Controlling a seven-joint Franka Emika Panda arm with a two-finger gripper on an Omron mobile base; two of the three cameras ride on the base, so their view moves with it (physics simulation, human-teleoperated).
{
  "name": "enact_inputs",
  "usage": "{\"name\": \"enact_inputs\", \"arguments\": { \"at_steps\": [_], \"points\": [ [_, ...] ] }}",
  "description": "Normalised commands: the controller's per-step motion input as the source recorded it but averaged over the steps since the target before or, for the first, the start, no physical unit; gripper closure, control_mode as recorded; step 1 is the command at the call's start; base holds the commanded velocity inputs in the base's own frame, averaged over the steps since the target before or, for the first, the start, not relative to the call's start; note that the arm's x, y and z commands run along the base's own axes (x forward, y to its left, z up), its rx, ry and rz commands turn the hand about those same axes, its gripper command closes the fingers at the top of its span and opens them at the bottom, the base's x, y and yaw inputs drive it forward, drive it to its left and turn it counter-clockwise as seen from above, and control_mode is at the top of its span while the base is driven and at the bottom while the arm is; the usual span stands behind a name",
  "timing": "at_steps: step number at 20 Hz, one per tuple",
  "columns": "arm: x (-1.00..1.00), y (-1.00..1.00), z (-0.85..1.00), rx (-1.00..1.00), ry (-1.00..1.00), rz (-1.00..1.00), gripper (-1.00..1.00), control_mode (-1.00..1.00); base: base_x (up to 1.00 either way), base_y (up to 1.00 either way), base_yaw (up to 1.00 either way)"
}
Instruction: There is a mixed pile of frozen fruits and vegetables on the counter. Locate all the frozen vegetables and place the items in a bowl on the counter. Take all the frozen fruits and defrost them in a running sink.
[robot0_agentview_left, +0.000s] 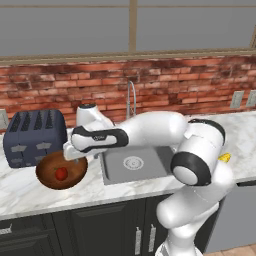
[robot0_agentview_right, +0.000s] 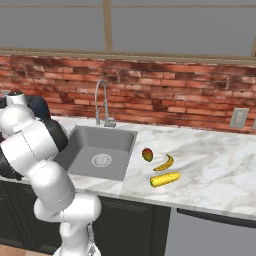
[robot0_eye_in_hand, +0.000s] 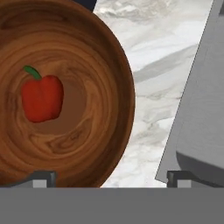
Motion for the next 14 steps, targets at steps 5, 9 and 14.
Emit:
{"name": "enact_inputs", "arguments": {
  "at_steps": [5,9,14],
  "points": [
    [-0.03,-0.39,0.1,0.0,0.05,-0.04,-1.0,-1.0,0.0,0.0,0.0],
    [0.0,-0.35,0.0,-0.02,0.02,-0.12,-1.0,-1.0,0.0,0.0,0.0],
    [0.04,-0.37,0.02,-0.03,0.05,-0.12,-1.0,-1.0,0.0,0.0,0.0]
  ]
}}
